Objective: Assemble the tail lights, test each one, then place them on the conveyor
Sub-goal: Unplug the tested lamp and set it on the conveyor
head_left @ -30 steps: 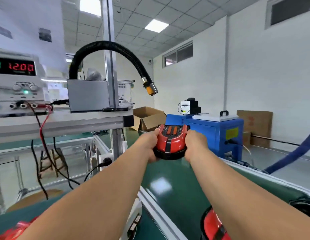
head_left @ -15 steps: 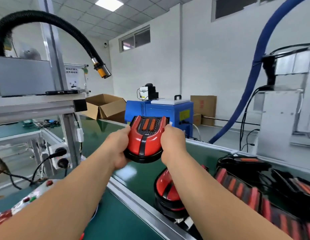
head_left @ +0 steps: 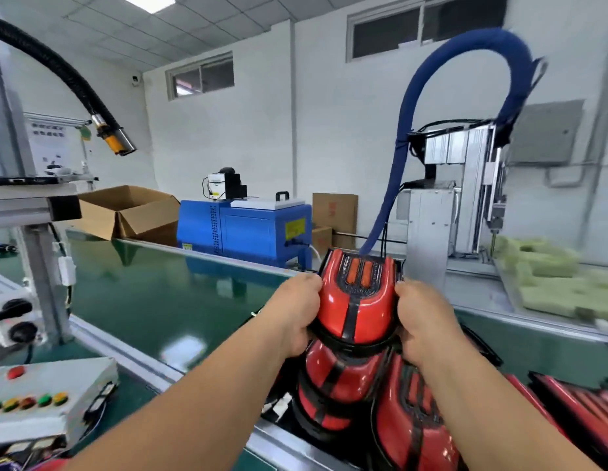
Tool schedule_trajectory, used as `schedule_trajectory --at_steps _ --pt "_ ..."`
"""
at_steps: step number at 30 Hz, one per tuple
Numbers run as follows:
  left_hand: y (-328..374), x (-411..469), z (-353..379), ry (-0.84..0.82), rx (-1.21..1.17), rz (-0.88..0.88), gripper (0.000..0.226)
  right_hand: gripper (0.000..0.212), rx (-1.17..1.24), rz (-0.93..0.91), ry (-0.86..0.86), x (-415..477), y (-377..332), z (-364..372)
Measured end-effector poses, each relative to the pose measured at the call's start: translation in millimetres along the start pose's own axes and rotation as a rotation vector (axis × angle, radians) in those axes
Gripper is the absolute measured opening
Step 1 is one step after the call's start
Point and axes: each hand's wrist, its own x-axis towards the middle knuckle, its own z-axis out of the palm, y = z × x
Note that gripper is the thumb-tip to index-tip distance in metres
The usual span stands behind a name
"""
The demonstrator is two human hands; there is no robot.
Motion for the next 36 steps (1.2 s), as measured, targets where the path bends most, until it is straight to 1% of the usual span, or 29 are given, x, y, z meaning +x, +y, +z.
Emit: schedule_trajectory --at_steps 2,5,7,8,10,14,18,20,22,24,27,29,32,34,36 --pt "-15 -2 23 -0.03 0.167 0.033 0.029 0.023 -0.054 -0.018 0.032 -4 17 -26" --pt "-33 -9 47 -0.017 0.346 0.089 0.035 0.026 -0.087 0.042 0.069 -14 43 -54" --pt "-47 -16 58 -0.024 0.457 0.121 0.036 0.032 -0.071 0.042 0.15 -18 58 -65" --pt "-54 -19 62 -0.024 0.502 0.108 0.037 0.036 -0.026 0.053 0.206 -21 63 -68" --pt "-63 -25 68 -0.023 0.601 0.091 0.04 0.047 0.034 0.079 0.266 -29 68 -71" --pt "-68 -33 74 -0.002 0.82 0.184 0.042 0.053 0.094 0.114 0.242 -39 82 -73" --pt "-69 -37 78 0.022 0.974 0.268 0.04 0.053 0.063 0.113 0.26 -43 89 -73" --pt "-68 -39 80 0.036 1.085 0.312 0.032 0.052 0.004 0.084 0.265 -44 90 -74" --pt "-66 -40 81 0.066 1.21 0.369 0.029 0.049 -0.106 0.032 0.282 -48 91 -73" --pt "-66 -38 80 0.069 1.272 0.394 0.027 0.045 -0.236 -0.017 0.31 -53 88 -73" --pt "-67 -36 77 0.028 1.306 0.365 0.039 0.043 -0.427 -0.056 0.293 -58 81 -77" --pt "-69 -35 75 0.007 1.309 0.369 0.042 0.042 -0.548 -0.049 0.272 -56 78 -81" --pt "-72 -35 74 -0.006 1.307 0.414 0.035 0.038 -0.669 -0.043 0.258 -57 73 -82" --pt "-74 -35 74 -0.004 1.298 0.44 0.03 0.033 -0.711 -0.05 0.276 -59 73 -82" --pt "-75 -35 73 0.0 1.287 0.459 0.027 0.032 -0.765 -0.059 0.285 -59 74 -83"
